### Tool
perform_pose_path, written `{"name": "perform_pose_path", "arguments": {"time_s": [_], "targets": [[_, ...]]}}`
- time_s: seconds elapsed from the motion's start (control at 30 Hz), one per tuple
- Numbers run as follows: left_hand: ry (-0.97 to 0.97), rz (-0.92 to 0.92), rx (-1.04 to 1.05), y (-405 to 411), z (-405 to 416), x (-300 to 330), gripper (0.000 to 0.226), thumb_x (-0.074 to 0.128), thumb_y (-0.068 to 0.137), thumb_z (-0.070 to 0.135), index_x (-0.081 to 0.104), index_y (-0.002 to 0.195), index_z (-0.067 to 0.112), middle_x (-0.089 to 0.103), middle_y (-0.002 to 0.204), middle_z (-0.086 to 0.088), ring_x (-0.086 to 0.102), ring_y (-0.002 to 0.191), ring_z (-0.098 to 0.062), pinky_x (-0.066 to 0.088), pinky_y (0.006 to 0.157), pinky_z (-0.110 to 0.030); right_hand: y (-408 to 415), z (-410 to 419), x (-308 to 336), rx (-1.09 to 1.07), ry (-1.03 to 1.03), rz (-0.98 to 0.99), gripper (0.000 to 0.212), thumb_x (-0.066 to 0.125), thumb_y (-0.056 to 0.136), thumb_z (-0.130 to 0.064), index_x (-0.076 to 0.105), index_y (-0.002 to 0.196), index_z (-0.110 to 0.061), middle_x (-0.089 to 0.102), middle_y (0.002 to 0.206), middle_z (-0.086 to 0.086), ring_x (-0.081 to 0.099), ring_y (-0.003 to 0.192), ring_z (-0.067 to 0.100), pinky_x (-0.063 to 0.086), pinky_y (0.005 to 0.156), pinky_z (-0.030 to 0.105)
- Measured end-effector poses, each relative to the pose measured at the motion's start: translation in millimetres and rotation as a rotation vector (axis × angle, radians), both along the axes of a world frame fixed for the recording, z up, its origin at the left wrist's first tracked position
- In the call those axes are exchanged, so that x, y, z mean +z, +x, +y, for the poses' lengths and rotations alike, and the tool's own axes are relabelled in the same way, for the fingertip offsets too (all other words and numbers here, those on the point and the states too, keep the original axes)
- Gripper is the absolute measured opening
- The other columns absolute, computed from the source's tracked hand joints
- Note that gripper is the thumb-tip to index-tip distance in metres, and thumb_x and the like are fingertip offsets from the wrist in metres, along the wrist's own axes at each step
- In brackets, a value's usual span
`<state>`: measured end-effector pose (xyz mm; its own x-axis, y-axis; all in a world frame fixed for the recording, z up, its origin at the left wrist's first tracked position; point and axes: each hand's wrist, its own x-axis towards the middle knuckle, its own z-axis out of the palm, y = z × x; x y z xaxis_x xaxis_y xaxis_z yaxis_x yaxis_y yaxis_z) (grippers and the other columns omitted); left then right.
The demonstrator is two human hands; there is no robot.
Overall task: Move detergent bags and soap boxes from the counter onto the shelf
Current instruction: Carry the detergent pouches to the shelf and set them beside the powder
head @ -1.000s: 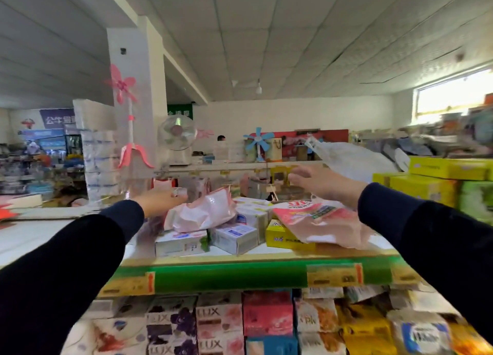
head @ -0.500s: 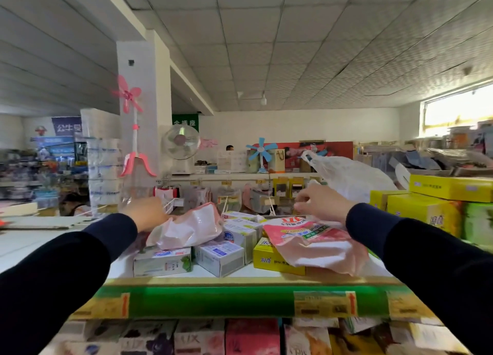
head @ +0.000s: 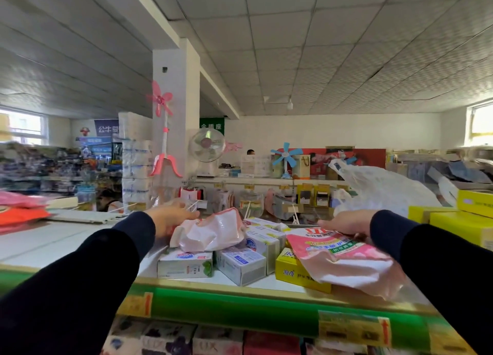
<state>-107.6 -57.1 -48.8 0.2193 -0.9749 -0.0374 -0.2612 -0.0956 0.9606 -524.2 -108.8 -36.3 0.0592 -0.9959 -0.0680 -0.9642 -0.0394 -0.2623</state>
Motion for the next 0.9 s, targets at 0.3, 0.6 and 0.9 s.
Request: {"name": "perform_pose_path", "arguments": {"time_s": [0.3,0.6,0.9], "targets": [[0.006,-0.041,0.158,-5,-6,-10,0.033,0.055,0.100,-0.001,0.063,0.132,-0.004,0.065,0.129,-0.026,0.066,0.110,-0.037,0.053,0.096,-0.049,-2,-12,-10,-0.060,-0.189,-0.257,0.031,0.066,0.098,-0.034,0.065,0.084,-0.006,0.063,0.077,0.006,0.057,0.068,0.021,0.045,0.066,0.028],[-0.365,0.196,0.184,-21,2,59,0.050,0.037,0.101,-0.013,0.058,0.142,0.008,0.063,0.107,-0.015,0.060,0.074,-0.023,0.055,0.045,-0.021,2,26,25,0.043,-0.553,-0.866,0.018,0.069,0.096,-0.026,0.076,0.087,-0.012,0.076,0.074,0.007,0.061,0.050,0.015,0.050,0.053,0.030],[-0.710,0.324,0.006,-57,53,122,0.038,0.054,0.102,0.004,0.066,0.133,0.021,0.076,0.105,-0.007,0.074,0.066,-0.021,0.062,0.055,-0.033,52,68,105,0.112,-0.905,-1.107,0.030,0.070,0.093,-0.024,0.067,0.064,-0.018,0.072,0.066,0.001,0.068,0.062,0.019,0.055,0.058,0.036]]}}
